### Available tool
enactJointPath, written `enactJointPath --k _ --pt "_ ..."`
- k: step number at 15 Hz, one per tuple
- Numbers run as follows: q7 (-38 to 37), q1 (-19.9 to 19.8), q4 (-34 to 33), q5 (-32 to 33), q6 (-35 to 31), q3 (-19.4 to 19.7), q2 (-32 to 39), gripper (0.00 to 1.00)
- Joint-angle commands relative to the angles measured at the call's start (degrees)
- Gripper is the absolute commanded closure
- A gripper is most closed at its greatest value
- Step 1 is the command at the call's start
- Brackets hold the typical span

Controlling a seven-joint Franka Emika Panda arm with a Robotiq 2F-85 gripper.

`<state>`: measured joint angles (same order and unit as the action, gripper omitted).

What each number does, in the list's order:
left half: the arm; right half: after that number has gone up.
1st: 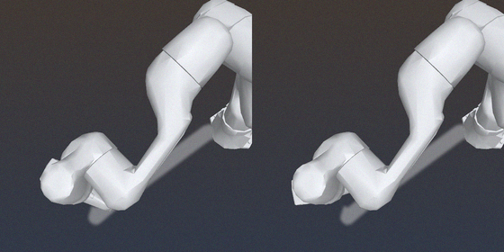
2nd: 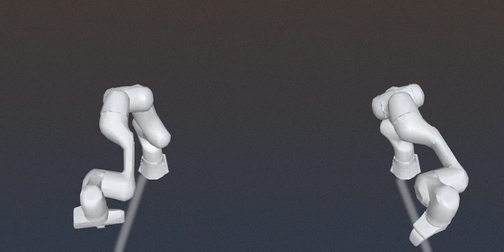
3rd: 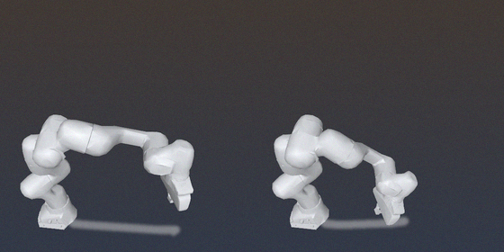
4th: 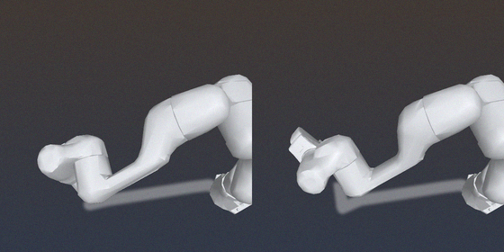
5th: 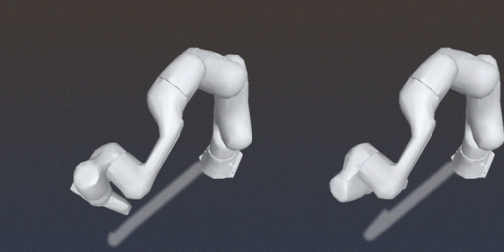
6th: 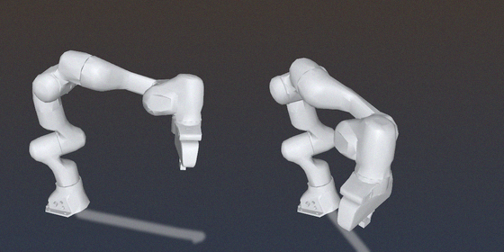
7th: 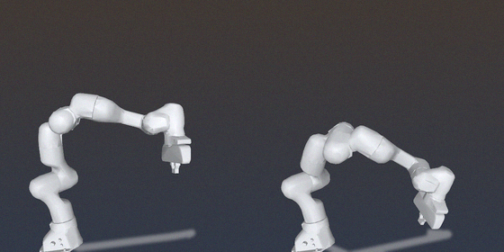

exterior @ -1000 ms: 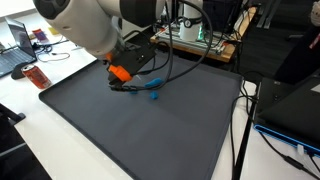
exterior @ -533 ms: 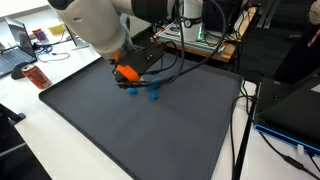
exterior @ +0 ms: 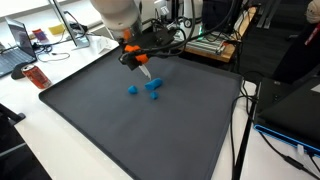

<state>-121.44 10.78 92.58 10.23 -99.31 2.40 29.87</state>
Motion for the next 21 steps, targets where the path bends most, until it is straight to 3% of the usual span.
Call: enactJointPath --k 1,11,17,18,21 --pt "0.7 -1.1 12.0 -1.5 -6.5 -0.8 -9.1 0.99" --pt "15.5 -4.9 31.6 -6.5 -26.3 -2.0 -19.8 0.99" --pt "21.8 -4.4 36.0 -5.8 -32.3 -2.6 -21.1 0.99" --pt "19.2 -4.3 33.0 -5.2 -29.5 -2.0 -18.8 0.96" --pt "20.4 -4.1 33.8 -5.2 -30.9 -2.5 -18.9 0.96"
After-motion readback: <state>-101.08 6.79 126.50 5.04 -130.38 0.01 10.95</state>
